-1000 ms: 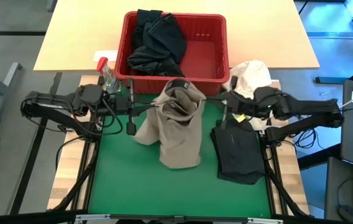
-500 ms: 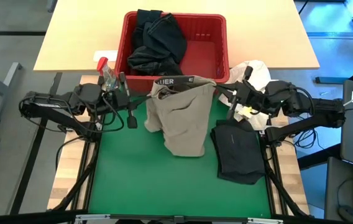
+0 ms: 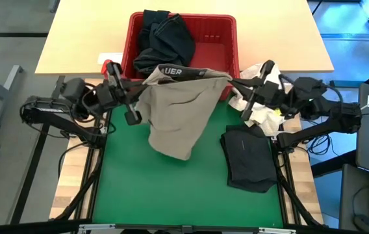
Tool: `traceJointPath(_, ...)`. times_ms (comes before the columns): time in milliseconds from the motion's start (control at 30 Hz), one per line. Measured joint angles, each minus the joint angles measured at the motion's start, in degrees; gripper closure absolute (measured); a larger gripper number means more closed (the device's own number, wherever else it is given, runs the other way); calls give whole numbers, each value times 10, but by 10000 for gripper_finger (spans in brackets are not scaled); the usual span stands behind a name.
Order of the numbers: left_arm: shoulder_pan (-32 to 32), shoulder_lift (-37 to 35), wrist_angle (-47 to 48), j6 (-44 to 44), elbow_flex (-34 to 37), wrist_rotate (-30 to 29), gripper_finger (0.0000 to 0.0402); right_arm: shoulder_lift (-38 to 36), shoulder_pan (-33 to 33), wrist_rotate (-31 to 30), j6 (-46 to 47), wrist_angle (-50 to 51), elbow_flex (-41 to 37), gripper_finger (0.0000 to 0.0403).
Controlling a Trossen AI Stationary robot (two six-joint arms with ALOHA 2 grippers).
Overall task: Fold Laundry from Bin
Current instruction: Fold the brown shorts
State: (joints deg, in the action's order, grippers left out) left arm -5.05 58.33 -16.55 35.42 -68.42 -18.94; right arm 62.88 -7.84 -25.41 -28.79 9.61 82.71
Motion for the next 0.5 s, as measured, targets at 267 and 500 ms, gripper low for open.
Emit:
traceJointPath(267, 25, 2, 44, 0, 0, -27, 401, 13, -1, -40, -45, -2, 21, 402)
traceJointPath(500, 83, 9, 36, 25, 0, -95, 401, 31, -27, -76, -85, -24, 21, 402)
